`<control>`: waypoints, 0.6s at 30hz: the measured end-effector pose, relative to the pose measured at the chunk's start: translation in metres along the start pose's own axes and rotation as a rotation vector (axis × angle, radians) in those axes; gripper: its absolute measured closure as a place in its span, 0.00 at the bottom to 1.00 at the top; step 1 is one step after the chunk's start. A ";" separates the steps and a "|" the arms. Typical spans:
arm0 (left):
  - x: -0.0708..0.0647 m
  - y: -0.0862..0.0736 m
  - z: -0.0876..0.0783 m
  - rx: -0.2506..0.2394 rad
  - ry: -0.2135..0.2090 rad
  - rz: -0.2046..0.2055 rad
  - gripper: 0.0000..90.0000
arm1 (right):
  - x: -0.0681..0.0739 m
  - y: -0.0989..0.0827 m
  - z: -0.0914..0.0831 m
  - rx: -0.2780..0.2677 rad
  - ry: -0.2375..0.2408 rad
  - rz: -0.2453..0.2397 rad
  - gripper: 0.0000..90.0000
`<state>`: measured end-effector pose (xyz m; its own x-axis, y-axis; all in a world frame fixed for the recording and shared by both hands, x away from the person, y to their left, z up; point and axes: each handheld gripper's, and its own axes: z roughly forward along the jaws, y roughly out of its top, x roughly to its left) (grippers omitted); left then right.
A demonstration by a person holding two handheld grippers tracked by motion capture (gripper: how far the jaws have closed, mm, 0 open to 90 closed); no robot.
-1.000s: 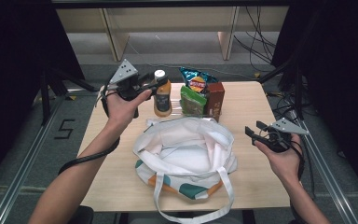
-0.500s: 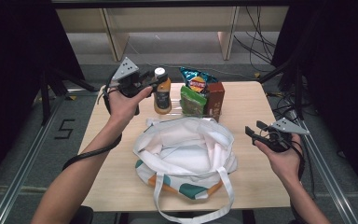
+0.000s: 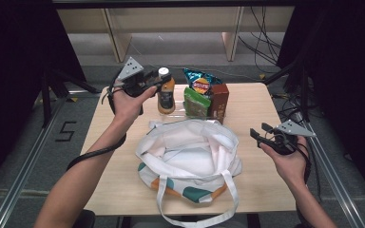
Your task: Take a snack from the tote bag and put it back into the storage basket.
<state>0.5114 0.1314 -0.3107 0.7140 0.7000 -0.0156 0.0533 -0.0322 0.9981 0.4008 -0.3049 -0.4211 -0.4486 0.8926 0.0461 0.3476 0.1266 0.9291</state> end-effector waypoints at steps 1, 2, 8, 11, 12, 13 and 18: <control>0.000 0.000 0.000 0.002 0.002 -0.003 0.65 | 0.000 0.000 0.000 -0.005 -0.006 0.003 0.51; 0.001 -0.001 0.001 0.001 0.005 -0.002 0.65 | 0.001 -0.001 0.001 -0.019 -0.011 0.004 0.51; 0.006 -0.004 0.005 0.009 0.016 -0.011 0.65 | 0.001 -0.001 0.001 -0.010 -0.014 0.017 0.51; 0.009 -0.005 0.007 0.011 0.027 -0.016 0.65 | 0.001 -0.001 0.001 -0.012 -0.014 0.019 0.51; 0.009 -0.005 0.007 0.011 0.027 -0.016 0.65 | 0.001 0.000 0.001 -0.016 -0.015 0.010 0.51; 0.010 -0.005 0.008 0.014 0.032 -0.014 0.65 | 0.000 0.000 0.001 -0.013 -0.006 0.006 0.51; 0.013 -0.007 0.011 0.018 0.034 -0.011 0.65 | 0.000 0.000 0.002 -0.016 -0.013 0.008 0.51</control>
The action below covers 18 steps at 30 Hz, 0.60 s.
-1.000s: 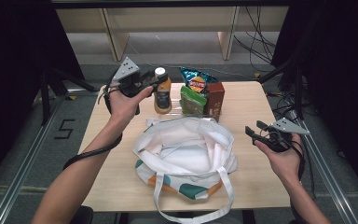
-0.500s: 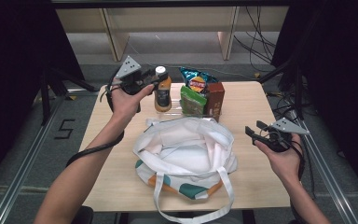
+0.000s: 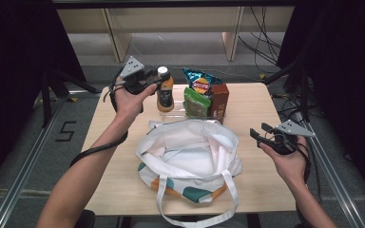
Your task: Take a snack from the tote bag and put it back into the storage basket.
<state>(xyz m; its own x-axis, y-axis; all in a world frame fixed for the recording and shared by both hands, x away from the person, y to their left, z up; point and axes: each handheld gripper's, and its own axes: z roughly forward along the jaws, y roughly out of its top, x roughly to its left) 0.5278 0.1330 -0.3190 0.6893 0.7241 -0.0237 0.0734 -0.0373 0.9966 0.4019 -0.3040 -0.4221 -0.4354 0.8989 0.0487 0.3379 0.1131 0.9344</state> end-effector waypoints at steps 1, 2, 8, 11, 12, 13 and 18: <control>0.001 -0.001 0.001 0.001 0.000 0.002 0.65 | 0.000 0.000 0.000 -0.002 -0.001 -0.007 0.51; 0.001 -0.001 0.001 0.001 -0.003 0.005 0.65 | -0.001 0.000 0.001 -0.006 -0.001 -0.016 0.51; 0.004 -0.006 0.006 0.007 -0.002 -0.001 0.65 | -0.002 0.000 -0.001 0.019 0.013 -0.019 0.51; 0.005 -0.007 0.007 0.008 -0.002 -0.001 0.65 | -0.002 0.000 -0.001 0.018 0.010 -0.021 0.51; 0.005 -0.008 0.008 0.007 -0.003 -0.003 0.65 | -0.001 0.000 -0.001 0.013 0.004 -0.016 0.51; 0.006 -0.009 0.009 0.010 -0.002 0.001 0.65 | 0.000 -0.001 0.000 -0.001 -0.002 -0.003 0.51; 0.007 -0.012 0.011 0.016 -0.001 0.002 0.65 | -0.004 0.000 0.000 0.010 0.010 -0.038 0.51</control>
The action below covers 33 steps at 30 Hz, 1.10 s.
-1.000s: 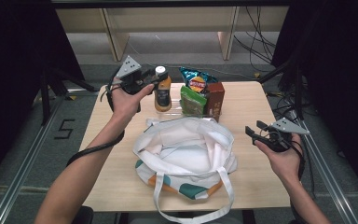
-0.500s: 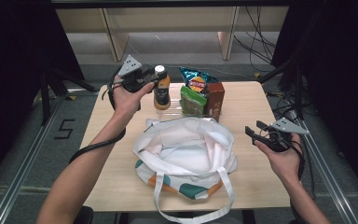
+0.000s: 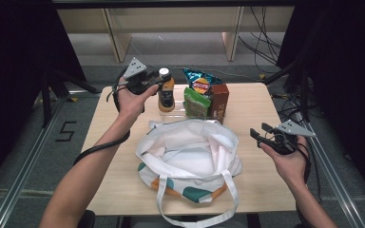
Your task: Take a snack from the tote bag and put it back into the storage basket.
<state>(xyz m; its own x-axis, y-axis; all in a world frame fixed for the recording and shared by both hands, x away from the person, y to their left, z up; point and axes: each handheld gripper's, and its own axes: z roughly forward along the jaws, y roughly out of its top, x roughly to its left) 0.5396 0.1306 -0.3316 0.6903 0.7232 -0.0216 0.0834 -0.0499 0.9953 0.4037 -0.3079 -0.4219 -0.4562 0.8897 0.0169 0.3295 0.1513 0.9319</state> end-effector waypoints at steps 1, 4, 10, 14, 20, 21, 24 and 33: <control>0.001 -0.001 0.001 0.001 0.000 -0.001 0.65 | 0.000 0.000 0.001 -0.005 0.004 0.005 0.51; 0.002 -0.002 0.002 0.007 -0.004 0.000 0.65 | 0.001 0.000 0.000 -0.003 0.001 0.011 0.51; 0.004 -0.005 0.005 0.012 -0.006 -0.013 0.65 | 0.001 0.000 0.000 0.001 0.006 0.006 0.51; 0.005 -0.006 0.007 0.017 -0.003 -0.013 0.65 | 0.002 0.000 0.000 0.005 0.006 0.016 0.51; 0.006 -0.006 0.010 0.023 -0.002 -0.007 0.65 | 0.002 0.000 0.000 -0.001 0.010 0.015 0.51; 0.006 -0.007 0.010 0.027 -0.001 -0.004 0.65 | 0.001 0.000 0.000 -0.001 0.009 -0.005 0.51; 0.006 -0.007 0.012 0.027 -0.001 -0.005 0.65 | 0.001 0.000 0.000 -0.002 0.009 -0.005 0.51; 0.009 -0.011 0.016 0.034 0.000 0.002 0.65 | 0.001 0.000 0.000 -0.001 0.009 -0.004 0.51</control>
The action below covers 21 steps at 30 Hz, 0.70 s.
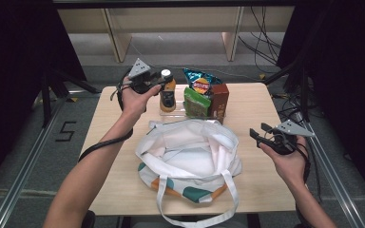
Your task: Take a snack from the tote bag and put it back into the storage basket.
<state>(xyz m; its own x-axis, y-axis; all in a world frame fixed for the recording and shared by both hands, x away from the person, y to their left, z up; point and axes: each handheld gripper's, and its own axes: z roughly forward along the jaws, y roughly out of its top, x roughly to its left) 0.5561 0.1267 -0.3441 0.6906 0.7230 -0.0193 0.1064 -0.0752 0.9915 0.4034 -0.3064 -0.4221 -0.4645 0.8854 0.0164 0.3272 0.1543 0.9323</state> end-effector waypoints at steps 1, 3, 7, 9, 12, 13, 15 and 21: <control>0.000 0.000 0.000 0.003 0.003 -0.001 0.65 | 0.000 0.000 0.001 -0.003 0.004 0.003 0.51; 0.001 -0.002 0.001 0.004 0.001 -0.003 0.65 | 0.000 0.000 0.001 -0.003 0.005 0.003 0.51; 0.003 -0.005 0.003 0.008 0.002 -0.003 0.65 | 0.000 0.000 0.000 -0.001 0.003 0.001 0.51; 0.003 -0.006 0.003 0.007 0.000 -0.002 0.65 | 0.000 0.000 0.000 -0.001 0.001 -0.002 0.51; 0.003 -0.007 0.004 0.013 0.001 -0.004 0.65 | 0.001 0.000 -0.001 0.006 -0.005 0.019 0.51; 0.003 -0.007 0.004 0.013 0.001 -0.004 0.65 | -0.001 0.000 0.000 0.000 0.000 -0.002 0.51; 0.003 -0.008 0.005 0.011 -0.002 -0.005 0.65 | 0.000 0.000 0.000 0.001 0.001 0.001 0.51; 0.003 -0.009 0.008 0.023 -0.001 0.003 0.65 | 0.000 0.000 0.000 -0.002 0.007 0.003 0.51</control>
<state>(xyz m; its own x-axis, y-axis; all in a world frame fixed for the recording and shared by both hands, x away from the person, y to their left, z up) 0.5626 0.1240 -0.3546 0.6916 0.7221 -0.0167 0.1210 -0.0931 0.9883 0.4038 -0.3065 -0.4226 -0.4689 0.8830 0.0217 0.3268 0.1506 0.9330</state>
